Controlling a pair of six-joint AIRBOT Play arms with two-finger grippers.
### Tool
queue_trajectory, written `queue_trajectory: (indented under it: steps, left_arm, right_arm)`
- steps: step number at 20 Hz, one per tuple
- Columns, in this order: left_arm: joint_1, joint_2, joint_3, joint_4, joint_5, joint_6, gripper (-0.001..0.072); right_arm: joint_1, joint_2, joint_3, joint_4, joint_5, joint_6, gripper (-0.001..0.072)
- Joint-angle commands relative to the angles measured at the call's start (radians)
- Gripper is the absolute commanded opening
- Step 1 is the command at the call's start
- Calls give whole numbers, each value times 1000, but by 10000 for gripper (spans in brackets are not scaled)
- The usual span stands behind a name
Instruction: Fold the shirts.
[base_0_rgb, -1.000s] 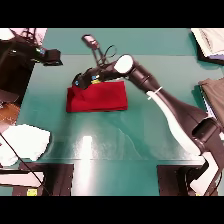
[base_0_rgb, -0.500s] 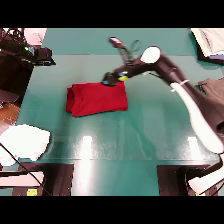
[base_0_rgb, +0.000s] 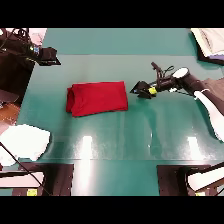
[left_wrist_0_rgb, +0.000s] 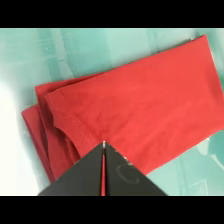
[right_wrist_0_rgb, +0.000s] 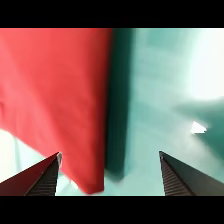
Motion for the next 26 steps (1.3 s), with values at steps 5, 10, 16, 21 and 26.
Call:
queue_trajectory:
  steps: [5, 10, 16, 21, 26]
  left_arm:
    - [-5, -3, -43, -6, -2, 3, 24]
    - [-5, -3, -43, -22, -2, 10, 24]
    - [-6, -3, -43, -117, -22, 10, 24]
    - [-84, -2, -43, -136, 22, 9, 23]
    - [-248, -2, -43, -136, 140, 9, 24]
  right_arm:
    - [154, -230, 225, 172, 7, 4, 692]
    - [239, -314, 359, 186, 30, -12, 275]
    - [167, -216, 386, 134, 64, -47, 17]
    - [-103, 74, 216, -63, 30, -14, 17]
    - [-495, 267, 105, -65, -36, -14, 18]
